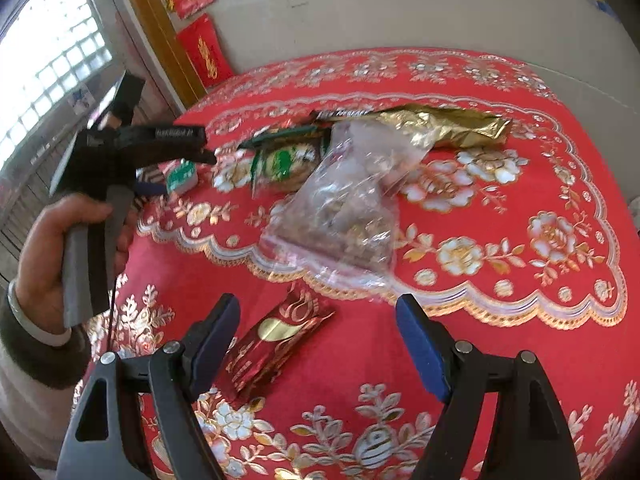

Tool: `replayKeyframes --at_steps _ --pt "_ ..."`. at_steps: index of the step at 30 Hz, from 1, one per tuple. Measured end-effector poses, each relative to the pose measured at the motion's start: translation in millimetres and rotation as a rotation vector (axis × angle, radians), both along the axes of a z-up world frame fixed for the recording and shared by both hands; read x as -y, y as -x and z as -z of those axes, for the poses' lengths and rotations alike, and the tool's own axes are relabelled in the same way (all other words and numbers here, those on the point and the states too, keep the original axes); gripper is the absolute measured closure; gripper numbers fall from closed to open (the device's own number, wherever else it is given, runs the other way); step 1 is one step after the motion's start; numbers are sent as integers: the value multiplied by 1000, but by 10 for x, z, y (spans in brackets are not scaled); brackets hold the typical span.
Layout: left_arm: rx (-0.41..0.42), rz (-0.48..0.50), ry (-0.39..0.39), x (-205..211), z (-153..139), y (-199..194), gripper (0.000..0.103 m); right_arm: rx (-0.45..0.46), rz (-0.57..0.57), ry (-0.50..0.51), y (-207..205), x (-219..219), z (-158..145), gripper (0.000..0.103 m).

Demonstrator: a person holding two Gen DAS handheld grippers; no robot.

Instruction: Organize snacks

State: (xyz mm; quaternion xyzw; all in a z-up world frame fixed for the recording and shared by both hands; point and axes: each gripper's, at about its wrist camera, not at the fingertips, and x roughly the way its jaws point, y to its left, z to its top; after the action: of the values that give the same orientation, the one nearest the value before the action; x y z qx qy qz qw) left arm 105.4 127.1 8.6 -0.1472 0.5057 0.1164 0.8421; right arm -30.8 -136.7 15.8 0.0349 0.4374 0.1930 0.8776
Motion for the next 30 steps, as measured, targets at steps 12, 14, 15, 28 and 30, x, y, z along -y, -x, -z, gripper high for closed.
replayKeyframes --at_steps 12,14,15,28,30 --pt "19 83 -43 -44 -12 79 39 51 -44 268 194 -533 116 35" --pt "22 103 -36 -75 -18 125 52 62 -65 271 232 -541 103 43" --pt "22 106 -27 -103 -23 148 55 69 -76 270 248 -542 103 46" --pt "71 232 -17 163 -152 633 56 50 -75 120 400 -235 80 75" --pt "79 259 -8 242 -183 727 56 57 -71 115 413 -213 59 75"
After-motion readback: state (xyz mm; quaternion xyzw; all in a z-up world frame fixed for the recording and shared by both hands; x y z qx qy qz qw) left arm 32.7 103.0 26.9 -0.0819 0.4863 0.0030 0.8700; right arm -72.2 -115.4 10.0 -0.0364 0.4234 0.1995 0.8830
